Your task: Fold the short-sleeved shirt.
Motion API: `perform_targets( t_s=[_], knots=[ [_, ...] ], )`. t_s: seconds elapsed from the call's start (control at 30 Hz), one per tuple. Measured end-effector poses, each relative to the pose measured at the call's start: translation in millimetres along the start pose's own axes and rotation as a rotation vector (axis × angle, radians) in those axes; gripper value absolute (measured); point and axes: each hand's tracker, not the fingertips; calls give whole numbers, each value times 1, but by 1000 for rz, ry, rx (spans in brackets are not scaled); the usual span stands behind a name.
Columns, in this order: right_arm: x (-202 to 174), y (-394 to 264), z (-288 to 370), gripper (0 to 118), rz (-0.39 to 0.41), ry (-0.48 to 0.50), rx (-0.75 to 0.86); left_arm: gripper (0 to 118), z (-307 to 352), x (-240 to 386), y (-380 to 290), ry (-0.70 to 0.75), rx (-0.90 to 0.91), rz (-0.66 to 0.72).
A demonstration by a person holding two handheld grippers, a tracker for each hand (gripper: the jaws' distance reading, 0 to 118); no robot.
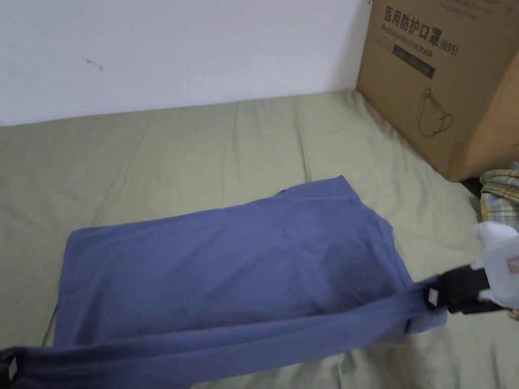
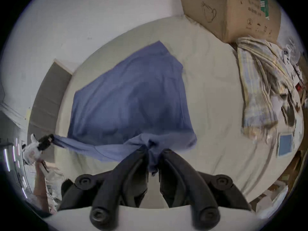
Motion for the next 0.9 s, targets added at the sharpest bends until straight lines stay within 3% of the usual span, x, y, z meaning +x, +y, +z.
perform_targets(
  t_s=[0.2, 0.27, 0.33, 0.37, 0.43, 0.47, 0.5, 0.6, 0.73, 0.8, 0.83, 0.87, 0.9],
  knots=[
    [-5, 77, -84, 12, -12, -58, -32, 6, -95, -9, 33, 17, -104, 8],
    [-3, 84, -113, 12, -40, -77, -66, 13, -120, -14, 32, 16, -139, 38],
    [-2, 82, -133, 16, -68, -105, -68, 40, -136, -19, 29, 40, -163, 58],
    [-1, 79, -138, 31, -83, -119, -55, 69, -140, -21, 26, 58, -171, 60],
    [-1, 69, -134, 68, -81, -160, 34, 104, -140, -26, 22, 64, -177, 71],
    [-3, 64, -130, 78, -73, -175, 59, 114, -134, -27, 19, 59, -174, 85],
    [-4, 58, -125, 78, -63, -176, 72, 114, -127, -27, 16, 49, -165, 101],
    [-8, 30, -96, 78, -50, -140, 165, 114, -100, -25, 4, 15, -126, 125],
    [-17, -10, -59, 78, -25, -112, 157, 113, -56, -19, -25, 3, -127, 173],
    [-23, -28, -44, 77, -19, -99, 175, 101, -33, -16, -39, -18, -121, 195],
    [-26, -37, -35, 70, -20, -77, 199, 84, -22, -14, -45, -20, -109, 203],
    [-29, -45, -28, 39, -22, -63, 215, 40, -12, -13, -50, -23, -112, 208],
    [-32, -51, -22, 8, -33, -52, 227, 6, -7, -11, -54, -20, -114, 213]
  ],
)
